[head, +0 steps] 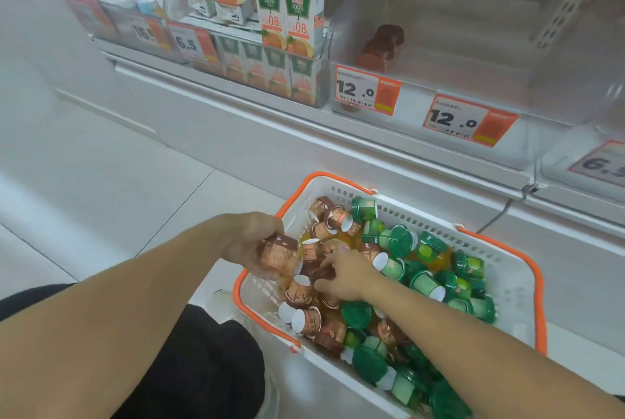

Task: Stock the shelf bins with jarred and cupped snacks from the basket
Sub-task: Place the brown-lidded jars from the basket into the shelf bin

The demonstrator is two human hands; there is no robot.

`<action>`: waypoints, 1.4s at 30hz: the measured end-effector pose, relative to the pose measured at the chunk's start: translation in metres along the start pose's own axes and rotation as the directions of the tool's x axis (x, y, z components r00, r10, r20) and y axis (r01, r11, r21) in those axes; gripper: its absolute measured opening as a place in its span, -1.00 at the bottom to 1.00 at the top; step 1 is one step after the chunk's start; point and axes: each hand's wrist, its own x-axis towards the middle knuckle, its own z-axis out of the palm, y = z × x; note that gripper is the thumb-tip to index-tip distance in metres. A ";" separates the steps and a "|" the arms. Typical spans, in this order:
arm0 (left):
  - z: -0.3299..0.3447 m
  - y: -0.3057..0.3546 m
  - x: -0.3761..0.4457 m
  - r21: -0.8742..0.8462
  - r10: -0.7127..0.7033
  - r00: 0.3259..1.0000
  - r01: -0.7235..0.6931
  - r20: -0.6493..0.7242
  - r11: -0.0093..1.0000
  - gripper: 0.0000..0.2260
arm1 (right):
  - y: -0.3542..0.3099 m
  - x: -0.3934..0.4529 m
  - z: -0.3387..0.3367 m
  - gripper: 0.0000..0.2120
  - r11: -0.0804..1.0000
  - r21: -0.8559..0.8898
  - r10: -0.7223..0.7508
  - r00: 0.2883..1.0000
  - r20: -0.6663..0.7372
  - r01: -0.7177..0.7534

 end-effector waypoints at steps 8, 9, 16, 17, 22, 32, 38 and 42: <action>0.000 0.073 -0.091 0.145 0.317 0.919 -0.355 0.233 0.924 -0.74 | -0.023 -0.064 -0.169 -0.77 0.376 0.917 -0.015 0.991 -0.134 0.130; 0.005 0.076 -0.098 0.121 0.354 0.892 -0.399 0.282 0.909 -0.72 | -0.024 -0.072 -0.183 -0.72 0.274 0.946 -0.041 0.985 -0.166 0.171; 0.047 0.109 -0.132 -0.293 0.651 0.701 -0.583 0.291 0.758 -0.52 | -0.037 -0.101 -0.229 -0.53 -0.009 0.901 -0.087 0.897 -0.434 0.434; 0.049 0.112 -0.134 -0.353 0.679 0.678 -0.585 0.281 0.730 -0.48 | -0.040 -0.103 -0.231 -0.54 -0.048 0.889 -0.086 0.885 -0.457 0.454; 0.052 0.119 -0.134 -0.417 0.758 0.604 -0.640 0.244 0.645 -0.49 | -0.048 -0.106 -0.228 -0.61 0.141 0.829 -0.073 0.841 -0.536 0.541; 0.053 0.132 -0.122 -0.429 0.762 0.634 -0.657 0.130 0.620 -0.45 | -0.053 -0.102 -0.254 -0.60 0.395 0.753 0.045 0.808 -0.587 0.525; 0.044 0.138 -0.110 -0.472 0.706 0.708 -0.612 0.030 0.634 -0.60 | -0.036 -0.086 -0.304 -0.69 0.342 0.848 0.207 0.848 -0.489 0.405; 0.035 0.137 -0.100 -0.489 0.654 0.756 -0.577 -0.016 0.655 -0.71 | -0.021 -0.054 -0.332 -0.68 0.493 0.832 0.291 0.853 -0.433 0.254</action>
